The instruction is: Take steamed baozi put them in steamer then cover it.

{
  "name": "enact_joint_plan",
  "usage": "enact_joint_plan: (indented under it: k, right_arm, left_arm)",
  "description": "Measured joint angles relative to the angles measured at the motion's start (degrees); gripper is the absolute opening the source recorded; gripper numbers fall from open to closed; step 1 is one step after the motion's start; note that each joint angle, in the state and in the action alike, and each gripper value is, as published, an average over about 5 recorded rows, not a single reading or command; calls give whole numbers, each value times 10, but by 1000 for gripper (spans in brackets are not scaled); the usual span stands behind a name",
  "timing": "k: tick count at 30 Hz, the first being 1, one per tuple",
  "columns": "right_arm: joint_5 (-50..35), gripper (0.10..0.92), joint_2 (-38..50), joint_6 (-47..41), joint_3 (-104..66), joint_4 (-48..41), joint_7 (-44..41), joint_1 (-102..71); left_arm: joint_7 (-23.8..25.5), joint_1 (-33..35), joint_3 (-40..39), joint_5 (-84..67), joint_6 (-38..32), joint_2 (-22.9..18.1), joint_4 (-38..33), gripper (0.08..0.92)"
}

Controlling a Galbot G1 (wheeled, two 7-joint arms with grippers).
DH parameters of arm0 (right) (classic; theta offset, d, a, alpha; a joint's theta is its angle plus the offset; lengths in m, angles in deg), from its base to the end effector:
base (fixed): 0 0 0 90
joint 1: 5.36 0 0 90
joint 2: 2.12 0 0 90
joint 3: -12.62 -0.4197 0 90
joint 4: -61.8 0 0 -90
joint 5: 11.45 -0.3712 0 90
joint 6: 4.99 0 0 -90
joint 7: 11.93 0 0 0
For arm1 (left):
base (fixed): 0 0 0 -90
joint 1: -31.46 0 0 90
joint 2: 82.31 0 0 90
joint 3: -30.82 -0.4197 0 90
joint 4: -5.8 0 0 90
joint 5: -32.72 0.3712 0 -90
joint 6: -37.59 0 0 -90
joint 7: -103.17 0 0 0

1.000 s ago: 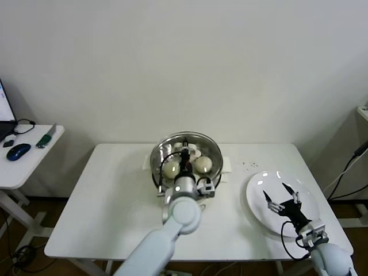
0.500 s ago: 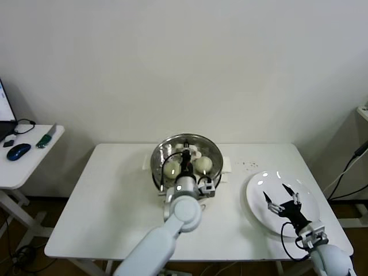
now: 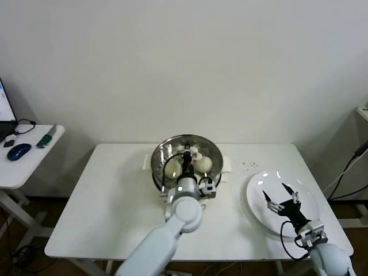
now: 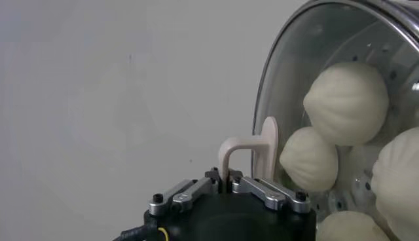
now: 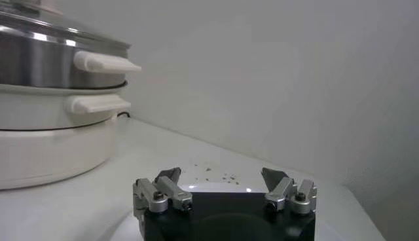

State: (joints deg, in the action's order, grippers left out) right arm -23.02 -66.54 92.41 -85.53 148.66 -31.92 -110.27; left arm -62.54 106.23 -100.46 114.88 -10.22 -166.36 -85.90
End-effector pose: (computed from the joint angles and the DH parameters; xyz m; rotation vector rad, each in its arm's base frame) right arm 0.2583 -0.2374 -0.4560 0.3590 -2.9184 0.3517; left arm 0.3825 -0.2011 -0.3434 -0.0433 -2.2131 -2.1652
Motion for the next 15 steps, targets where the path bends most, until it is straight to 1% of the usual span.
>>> enact_joint_plan:
  k: [6, 8, 11, 15]
  right_arm:
    - [1, 823, -3, 0, 0, 0, -2, 0]
    - [2, 823, -3, 0, 0, 0, -2, 0]
    - [1, 823, -3, 0, 0, 0, -3, 1]
    - [0, 823, -3, -2, 0, 0, -3, 1]
  left_arm:
    - [-3, 1, -1, -1, 0, 3, 0, 147]
    - [-4, 4, -1, -2, 0, 4, -2, 159]
    - [-3, 7, -2, -6, 0, 9, -7, 219]
    - [-4, 10, -2, -12, 0, 16, -17, 331]
